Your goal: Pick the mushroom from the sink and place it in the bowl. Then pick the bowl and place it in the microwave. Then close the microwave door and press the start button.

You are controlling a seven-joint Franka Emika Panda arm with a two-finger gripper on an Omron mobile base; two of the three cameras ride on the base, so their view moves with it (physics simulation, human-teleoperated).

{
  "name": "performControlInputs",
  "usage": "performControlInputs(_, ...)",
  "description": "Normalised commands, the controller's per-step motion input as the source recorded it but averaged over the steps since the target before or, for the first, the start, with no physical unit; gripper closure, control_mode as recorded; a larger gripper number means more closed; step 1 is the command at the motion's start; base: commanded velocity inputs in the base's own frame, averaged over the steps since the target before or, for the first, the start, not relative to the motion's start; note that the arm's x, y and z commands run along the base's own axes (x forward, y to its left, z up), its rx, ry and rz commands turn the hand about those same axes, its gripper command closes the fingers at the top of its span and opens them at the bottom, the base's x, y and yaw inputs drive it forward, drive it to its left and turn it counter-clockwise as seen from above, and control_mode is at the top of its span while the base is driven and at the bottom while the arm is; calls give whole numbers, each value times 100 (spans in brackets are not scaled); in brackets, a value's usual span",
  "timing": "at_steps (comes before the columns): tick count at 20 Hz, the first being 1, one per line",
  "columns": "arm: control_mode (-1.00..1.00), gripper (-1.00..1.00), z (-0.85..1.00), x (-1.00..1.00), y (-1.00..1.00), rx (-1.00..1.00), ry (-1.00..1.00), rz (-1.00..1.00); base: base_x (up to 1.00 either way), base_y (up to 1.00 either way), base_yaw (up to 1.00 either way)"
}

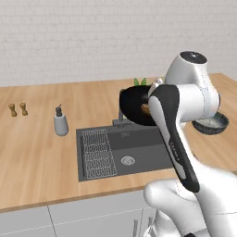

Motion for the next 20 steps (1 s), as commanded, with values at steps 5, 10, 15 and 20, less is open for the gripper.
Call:
performControlInputs(5, -100, 100, 2, -41, -16, 1, -11, 0, 0, 0, 0)
performControlInputs(10, -100, 100, 24, -44, 0, 3, -1, -1, 0, 0, 0)
performControlInputs(15, -100, 100, 24, -56, -5, 4, 0, -2, 0, 0, 0)
performControlInputs(20, 100, 100, 12, -19, -4, 1, 0, -1, -29, -7, 0)
